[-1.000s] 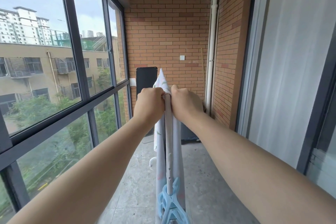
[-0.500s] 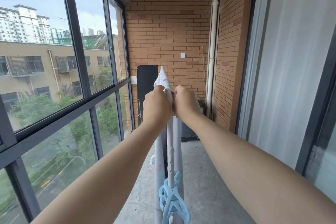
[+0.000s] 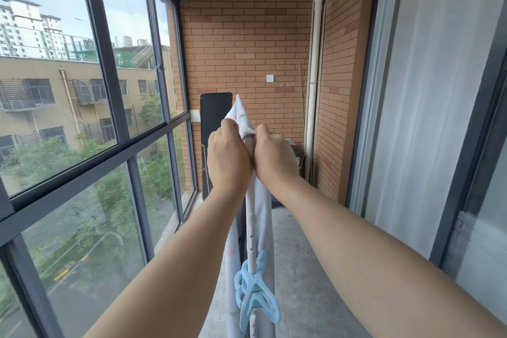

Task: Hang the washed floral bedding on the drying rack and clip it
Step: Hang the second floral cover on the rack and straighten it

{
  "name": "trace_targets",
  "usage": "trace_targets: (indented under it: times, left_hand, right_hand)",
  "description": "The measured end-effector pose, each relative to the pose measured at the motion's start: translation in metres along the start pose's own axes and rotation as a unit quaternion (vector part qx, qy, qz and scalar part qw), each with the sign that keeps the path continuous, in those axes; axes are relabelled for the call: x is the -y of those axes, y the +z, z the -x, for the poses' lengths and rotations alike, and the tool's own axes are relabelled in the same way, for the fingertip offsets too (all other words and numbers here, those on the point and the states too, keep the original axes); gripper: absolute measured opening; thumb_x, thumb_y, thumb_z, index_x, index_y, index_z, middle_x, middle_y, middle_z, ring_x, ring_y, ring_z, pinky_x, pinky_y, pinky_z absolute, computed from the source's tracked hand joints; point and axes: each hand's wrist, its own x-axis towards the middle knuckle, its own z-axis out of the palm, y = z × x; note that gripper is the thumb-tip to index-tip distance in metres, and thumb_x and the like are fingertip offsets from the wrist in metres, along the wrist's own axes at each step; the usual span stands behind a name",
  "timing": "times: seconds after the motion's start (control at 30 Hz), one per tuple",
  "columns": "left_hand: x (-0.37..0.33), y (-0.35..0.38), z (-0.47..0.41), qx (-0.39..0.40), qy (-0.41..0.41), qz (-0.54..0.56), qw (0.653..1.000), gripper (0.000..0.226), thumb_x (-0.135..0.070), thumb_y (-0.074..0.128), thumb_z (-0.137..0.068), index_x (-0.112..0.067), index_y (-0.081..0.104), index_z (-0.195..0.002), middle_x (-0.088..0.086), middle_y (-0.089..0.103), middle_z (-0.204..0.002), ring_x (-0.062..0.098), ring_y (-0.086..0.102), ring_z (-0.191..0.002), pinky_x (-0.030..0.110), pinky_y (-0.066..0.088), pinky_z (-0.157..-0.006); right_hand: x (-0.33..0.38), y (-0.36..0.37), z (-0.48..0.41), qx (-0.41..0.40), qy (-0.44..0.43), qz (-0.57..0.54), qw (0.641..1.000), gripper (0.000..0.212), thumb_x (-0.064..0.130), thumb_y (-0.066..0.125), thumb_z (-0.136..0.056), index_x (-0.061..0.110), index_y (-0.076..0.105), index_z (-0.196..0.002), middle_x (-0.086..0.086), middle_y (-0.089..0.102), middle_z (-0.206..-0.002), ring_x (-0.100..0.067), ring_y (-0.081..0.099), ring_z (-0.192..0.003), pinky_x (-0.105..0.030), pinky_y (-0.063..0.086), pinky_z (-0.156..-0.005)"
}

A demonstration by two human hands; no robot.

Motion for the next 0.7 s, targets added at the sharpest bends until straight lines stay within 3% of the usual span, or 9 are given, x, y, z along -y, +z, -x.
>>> trace_targets:
  times: [0.13,0.33,0.47,0.7]
  left_hand:
    - [0.002,0.010,0.001,-0.017,0.004,-0.003,1.000,0.010,-0.019,0.050,-0.091,-0.010,0.048,-0.087,0.002,0.052,-0.072,0.027,0.046,-0.073,0.038,0.033,-0.057]
    - [0.012,0.018,0.000,-0.037,0.009,-0.006,0.999,0.009,-0.020,0.052,-0.090,-0.013,0.049,-0.085,0.004,0.057,-0.077,0.029,0.049,-0.076,0.042,0.040,-0.063]
    - [0.019,0.018,-0.001,-0.031,-0.003,0.013,0.999,0.011,-0.024,0.057,-0.088,-0.016,0.049,-0.086,0.002,0.058,-0.078,0.029,0.050,-0.075,0.040,0.039,-0.063]
    - [0.017,0.015,0.000,-0.033,0.021,0.015,0.999,0.027,-0.039,0.039,-0.083,-0.014,0.050,-0.086,0.003,0.058,-0.076,0.028,0.050,-0.071,0.042,0.042,-0.063]
  right_hand:
    - [-0.001,-0.003,0.006,-0.013,0.013,-0.011,1.000,0.011,0.012,0.041,-0.102,0.007,0.050,-0.099,-0.018,0.067,-0.088,-0.037,0.063,-0.080,-0.041,0.050,-0.065]
    - [-0.004,-0.004,0.007,-0.021,0.016,-0.020,0.999,0.012,0.009,0.040,-0.101,0.004,0.051,-0.101,-0.019,0.067,-0.091,-0.037,0.063,-0.082,-0.041,0.047,-0.062]
    - [-0.004,0.000,0.009,-0.045,0.008,-0.043,0.998,0.021,0.020,0.039,-0.104,0.004,0.051,-0.097,-0.020,0.067,-0.087,-0.039,0.062,-0.078,-0.039,0.042,-0.058]
    - [-0.008,0.004,0.016,-0.108,-0.039,-0.089,0.989,0.031,0.026,0.045,-0.104,0.002,0.055,-0.088,-0.019,0.066,-0.074,-0.039,0.061,-0.064,-0.033,0.029,-0.054]
